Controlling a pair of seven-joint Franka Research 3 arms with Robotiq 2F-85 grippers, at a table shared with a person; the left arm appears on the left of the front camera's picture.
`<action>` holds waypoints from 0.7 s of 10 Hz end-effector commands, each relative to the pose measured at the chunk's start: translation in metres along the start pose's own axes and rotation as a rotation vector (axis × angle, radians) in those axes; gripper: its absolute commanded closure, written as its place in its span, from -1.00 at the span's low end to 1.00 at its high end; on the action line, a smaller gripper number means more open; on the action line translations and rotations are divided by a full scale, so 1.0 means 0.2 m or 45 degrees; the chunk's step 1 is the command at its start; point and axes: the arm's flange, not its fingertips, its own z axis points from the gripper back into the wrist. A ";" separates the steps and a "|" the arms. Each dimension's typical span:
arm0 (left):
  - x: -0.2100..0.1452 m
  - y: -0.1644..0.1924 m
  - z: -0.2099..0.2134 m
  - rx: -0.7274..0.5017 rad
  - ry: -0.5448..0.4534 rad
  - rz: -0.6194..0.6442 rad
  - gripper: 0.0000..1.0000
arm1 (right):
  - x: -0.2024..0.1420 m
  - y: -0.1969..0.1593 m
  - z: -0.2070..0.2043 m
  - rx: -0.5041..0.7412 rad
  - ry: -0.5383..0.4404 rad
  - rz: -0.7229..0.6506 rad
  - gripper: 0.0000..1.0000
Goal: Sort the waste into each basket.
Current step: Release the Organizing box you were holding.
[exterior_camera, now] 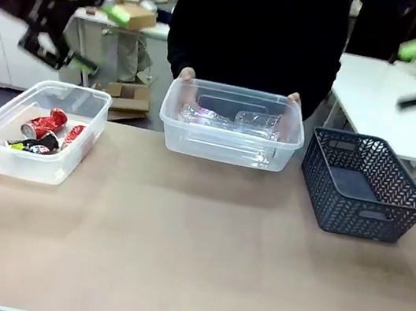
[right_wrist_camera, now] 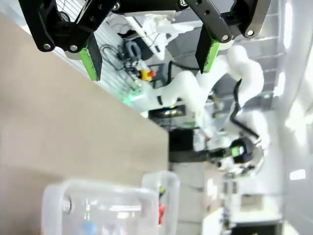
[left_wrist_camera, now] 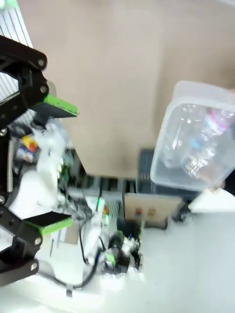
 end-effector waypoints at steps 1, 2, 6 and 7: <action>-0.08 0.18 -0.07 -0.039 0.031 0.010 -1.00 | -0.18 -0.23 -0.19 0.082 0.003 0.000 -1.00; -0.07 0.24 -0.11 -0.028 0.076 0.053 -1.00 | -0.18 -0.28 -0.22 0.044 -0.025 -0.030 -1.00; -0.04 0.13 0.01 -0.056 -0.010 0.035 -1.00 | -0.14 -0.18 -0.10 0.065 0.016 -0.018 -1.00; -0.04 0.13 0.01 -0.056 -0.010 0.035 -1.00 | -0.14 -0.18 -0.10 0.065 0.016 -0.018 -1.00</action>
